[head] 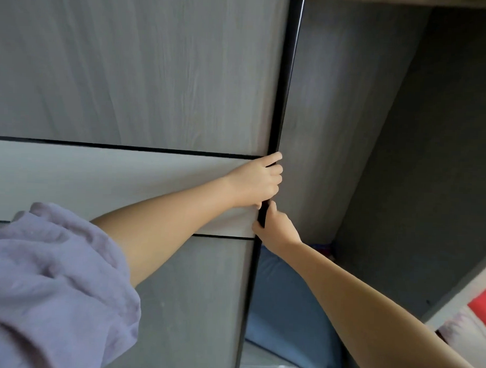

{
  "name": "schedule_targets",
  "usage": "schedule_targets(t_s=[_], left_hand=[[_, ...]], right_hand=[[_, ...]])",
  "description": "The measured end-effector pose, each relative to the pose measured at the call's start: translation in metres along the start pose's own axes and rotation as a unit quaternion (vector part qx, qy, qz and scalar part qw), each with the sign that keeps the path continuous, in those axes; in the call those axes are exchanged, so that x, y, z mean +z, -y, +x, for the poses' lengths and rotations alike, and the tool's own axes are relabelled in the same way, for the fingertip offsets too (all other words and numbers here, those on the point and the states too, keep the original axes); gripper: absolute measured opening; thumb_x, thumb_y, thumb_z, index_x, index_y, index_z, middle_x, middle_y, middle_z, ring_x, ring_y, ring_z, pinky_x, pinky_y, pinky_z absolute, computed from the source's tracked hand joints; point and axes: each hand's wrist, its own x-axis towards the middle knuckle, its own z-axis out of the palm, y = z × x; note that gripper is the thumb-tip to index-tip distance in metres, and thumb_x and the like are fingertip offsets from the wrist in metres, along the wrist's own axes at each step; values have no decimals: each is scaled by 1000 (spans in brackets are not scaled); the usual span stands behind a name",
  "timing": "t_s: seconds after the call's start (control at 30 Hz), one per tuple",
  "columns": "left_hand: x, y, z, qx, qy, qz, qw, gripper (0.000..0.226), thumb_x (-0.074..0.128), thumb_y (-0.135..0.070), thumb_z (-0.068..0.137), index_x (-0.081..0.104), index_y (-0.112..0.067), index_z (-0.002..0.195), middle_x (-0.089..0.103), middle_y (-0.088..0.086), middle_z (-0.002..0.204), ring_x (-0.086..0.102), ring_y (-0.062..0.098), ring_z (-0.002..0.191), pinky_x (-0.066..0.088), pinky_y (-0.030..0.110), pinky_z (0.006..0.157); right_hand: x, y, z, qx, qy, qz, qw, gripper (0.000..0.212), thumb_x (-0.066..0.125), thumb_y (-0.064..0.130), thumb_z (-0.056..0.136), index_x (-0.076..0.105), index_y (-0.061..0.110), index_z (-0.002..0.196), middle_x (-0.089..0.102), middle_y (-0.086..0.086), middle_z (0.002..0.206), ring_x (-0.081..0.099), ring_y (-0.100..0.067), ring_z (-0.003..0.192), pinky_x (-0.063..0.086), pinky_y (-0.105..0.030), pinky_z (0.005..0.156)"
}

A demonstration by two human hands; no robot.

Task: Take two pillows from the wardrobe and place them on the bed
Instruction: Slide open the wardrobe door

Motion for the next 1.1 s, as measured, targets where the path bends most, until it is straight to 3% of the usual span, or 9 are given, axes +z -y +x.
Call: schedule_targets(t_s=[0.13, 0.33, 0.6, 0.7, 0.8, 0.87, 0.9, 0.97, 1.1], left_hand=[[15, 6, -48, -26, 31, 12, 999, 30, 56, -40, 86, 65, -18, 105, 66, -3, 105, 53, 24, 113, 19, 46, 117], [27, 20, -112, -39, 72, 48, 995, 24, 65, -51, 72, 69, -30, 83, 66, -16, 80, 62, 10, 92, 38, 35, 108], [47, 23, -170, -79, 116, 46, 989, 23, 56, -30, 85, 67, -18, 101, 67, -3, 104, 57, 21, 109, 28, 46, 113], [53, 24, -185, -92, 110, 51, 988, 18, 53, -19, 85, 68, -19, 94, 68, -3, 96, 59, 20, 104, 31, 45, 113], [56, 26, -195, -100, 108, 62, 987, 11, 64, -25, 78, 70, -21, 87, 69, -7, 87, 61, 16, 98, 37, 42, 109], [56, 27, -198, -105, 119, 57, 986, 23, 71, -38, 70, 71, -20, 84, 69, -7, 84, 62, 16, 96, 38, 42, 109], [57, 27, -199, -108, 121, 53, 985, 27, 73, -41, 68, 71, -19, 84, 69, -7, 83, 62, 16, 96, 38, 42, 109], [57, 27, -199, -114, 120, 40, 985, 27, 73, -40, 68, 71, -19, 85, 69, -6, 83, 62, 16, 95, 38, 43, 109], [55, 24, -200, -124, 129, 39, 983, 31, 70, -37, 76, 69, -15, 96, 69, -2, 92, 59, 20, 103, 29, 46, 113]], right_hand=[[22, 35, 10, -43, 32, -6, 999, 26, 48, 25, 88, 41, 7, 106, 58, -12, 82, 54, -30, 67, 40, -32, 54], [63, 87, 16, -96, 63, -15, 993, 18, 45, 23, 91, 31, 12, 94, 54, -9, 81, 52, -28, 64, 31, -27, 43], [108, 143, 19, -132, 62, -29, 989, 42, 45, 23, 95, 36, 1, 129, 56, -15, 103, 60, -28, 82, 39, -30, 57], [122, 155, 16, -123, 51, -24, 991, 37, 47, 13, 93, 41, 5, 129, 47, -16, 104, 46, -18, 72, 34, -26, 50], [133, 161, 13, -102, 77, -12, 992, 41, 46, 6, 93, 39, 7, 134, 47, -23, 112, 49, -14, 74, 26, -23, 45], [131, 167, 16, -122, 81, -60, 987, 38, 45, 16, 95, 39, 5, 130, 53, -18, 105, 48, -15, 66, 29, -22, 47], [134, 169, 18, -149, 62, -119, 980, 43, 46, 13, 95, 35, 2, 135, 52, -22, 116, 53, -18, 71, 31, -22, 48], [140, 170, 19, -173, 71, -215, 959, 61, 49, -2, 92, 21, -2, 146, 32, -33, 142, 61, -24, 85, 34, -23, 47], [138, 167, 20, -197, 73, -237, 949, 62, 46, -5, 92, 19, 1, 148, 21, -35, 146, 60, -25, 86, 27, -25, 41]])
